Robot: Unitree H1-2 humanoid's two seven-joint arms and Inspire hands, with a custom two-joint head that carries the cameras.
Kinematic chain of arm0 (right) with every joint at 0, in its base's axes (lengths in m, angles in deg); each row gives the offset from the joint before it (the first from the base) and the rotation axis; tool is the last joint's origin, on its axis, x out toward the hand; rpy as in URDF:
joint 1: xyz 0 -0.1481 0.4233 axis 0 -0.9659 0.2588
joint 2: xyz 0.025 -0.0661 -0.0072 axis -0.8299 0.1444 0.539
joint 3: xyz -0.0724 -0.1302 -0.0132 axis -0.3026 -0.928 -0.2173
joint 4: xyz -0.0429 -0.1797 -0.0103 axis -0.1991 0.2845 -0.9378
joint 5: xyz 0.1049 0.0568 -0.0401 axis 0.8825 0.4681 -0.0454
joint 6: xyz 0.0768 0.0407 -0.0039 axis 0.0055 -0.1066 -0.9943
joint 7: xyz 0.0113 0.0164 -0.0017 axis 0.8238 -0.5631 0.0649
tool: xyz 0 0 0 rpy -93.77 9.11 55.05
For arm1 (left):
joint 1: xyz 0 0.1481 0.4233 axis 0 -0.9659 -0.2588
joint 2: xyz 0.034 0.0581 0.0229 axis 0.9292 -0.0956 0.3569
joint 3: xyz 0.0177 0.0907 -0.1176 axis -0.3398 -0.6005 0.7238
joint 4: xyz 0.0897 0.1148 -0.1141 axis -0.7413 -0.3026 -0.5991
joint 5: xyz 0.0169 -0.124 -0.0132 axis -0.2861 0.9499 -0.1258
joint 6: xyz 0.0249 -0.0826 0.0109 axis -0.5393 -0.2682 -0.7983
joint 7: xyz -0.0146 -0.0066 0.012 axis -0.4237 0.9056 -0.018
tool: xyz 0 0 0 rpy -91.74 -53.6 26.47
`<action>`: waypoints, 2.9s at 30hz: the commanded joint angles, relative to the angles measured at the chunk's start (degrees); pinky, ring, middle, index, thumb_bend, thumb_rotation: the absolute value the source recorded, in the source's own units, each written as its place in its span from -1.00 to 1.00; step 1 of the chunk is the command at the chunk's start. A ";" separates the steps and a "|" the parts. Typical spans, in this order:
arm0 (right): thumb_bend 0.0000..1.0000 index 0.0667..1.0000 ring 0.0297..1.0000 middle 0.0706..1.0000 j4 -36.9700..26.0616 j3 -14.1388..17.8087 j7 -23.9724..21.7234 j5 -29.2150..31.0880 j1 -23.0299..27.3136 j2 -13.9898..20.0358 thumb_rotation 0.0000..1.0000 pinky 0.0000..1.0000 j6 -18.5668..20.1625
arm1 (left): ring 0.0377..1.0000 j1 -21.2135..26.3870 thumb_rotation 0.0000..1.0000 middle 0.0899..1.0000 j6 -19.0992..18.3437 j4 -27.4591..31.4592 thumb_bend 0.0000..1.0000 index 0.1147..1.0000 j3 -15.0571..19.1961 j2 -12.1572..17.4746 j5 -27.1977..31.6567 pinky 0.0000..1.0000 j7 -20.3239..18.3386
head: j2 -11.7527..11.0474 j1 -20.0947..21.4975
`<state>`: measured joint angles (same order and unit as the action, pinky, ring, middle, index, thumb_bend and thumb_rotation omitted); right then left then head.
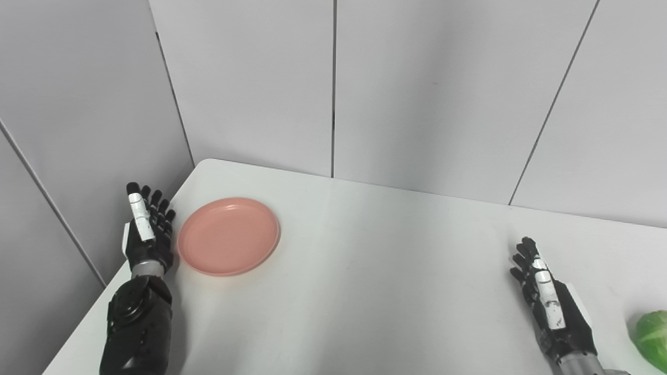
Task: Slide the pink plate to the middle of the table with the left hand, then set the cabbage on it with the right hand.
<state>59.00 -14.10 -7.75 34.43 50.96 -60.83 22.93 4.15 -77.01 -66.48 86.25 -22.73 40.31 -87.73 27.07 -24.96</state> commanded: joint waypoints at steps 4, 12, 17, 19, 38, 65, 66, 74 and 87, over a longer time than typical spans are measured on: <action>-0.10 1.00 1.00 1.00 -0.23 0.55 0.31 0.56 0.26 0.28 1.00 1.00 0.99 | 1.00 2.17 0.99 1.00 1.50 -2.79 0.75 1.00 -1.36 1.67 -0.47 1.00 -2.59 | 0.15 0.13; -0.14 1.00 1.00 1.00 -1.21 0.12 1.08 -1.02 0.07 0.33 1.00 1.00 1.55 | 1.00 2.62 1.00 1.00 -0.28 -4.46 0.76 1.00 -3.57 1.61 -1.25 1.00 -2.91 | 0.35 0.84; -0.08 1.00 1.00 1.00 -1.49 0.50 0.78 0.29 0.13 -0.07 1.00 1.00 2.44 | 1.00 2.85 1.00 1.00 -0.09 -4.84 0.74 0.98 -4.71 1.05 -1.54 1.00 -4.09 | 0.42 1.01; -0.07 1.00 1.00 1.00 -1.67 0.38 0.80 0.25 0.10 -0.04 1.00 1.00 2.48 | 0.99 3.04 1.00 0.99 0.25 -5.38 0.74 0.97 -4.98 0.94 -1.48 1.00 -4.46 | 0.48 1.25; -0.11 1.00 1.00 1.00 -2.33 -0.24 1.50 -1.28 -0.34 -0.54 1.00 1.00 1.49 | 0.96 1.61 0.96 0.95 -5.29 2.18 0.73 0.96 -12.06 -1.90 -3.30 1.00 -7.01 | 0.91 3.25; -0.07 1.00 0.99 1.00 -0.73 -1.08 2.64 -3.44 -0.48 -1.57 1.00 1.00 0.16 | 0.96 -1.88 0.99 0.96 -16.24 17.29 0.73 0.96 -21.47 -8.29 -6.53 0.98 -9.06 | 1.60 8.64; -0.07 1.00 0.99 1.00 -0.65 -1.11 2.59 -3.25 -0.47 -1.68 1.00 1.00 0.09 | 0.97 -1.97 0.99 0.97 -16.33 17.51 0.72 0.97 -22.18 -8.65 -6.90 0.99 -9.36 | 1.69 9.17; -0.10 1.00 0.97 1.00 0.41 -1.95 3.17 -4.45 -0.46 -2.15 1.00 0.97 -1.47 | 0.99 -2.21 1.00 0.99 -13.94 15.44 0.67 1.00 -25.48 -11.48 -9.15 1.00 -10.43 | 1.98 12.23; -0.08 0.99 0.91 0.97 -0.02 -2.91 5.72 -6.96 -0.83 -3.25 1.00 0.90 -1.47 | 1.00 -3.16 1.00 1.00 -11.68 11.11 0.64 1.00 -28.82 -14.14 -10.47 1.00 -13.27 | 2.40 16.14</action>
<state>59.33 -15.95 -1.41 27.88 50.36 -63.30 20.96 1.45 -86.58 -53.68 60.08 -34.39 30.10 -97.59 29.44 -8.79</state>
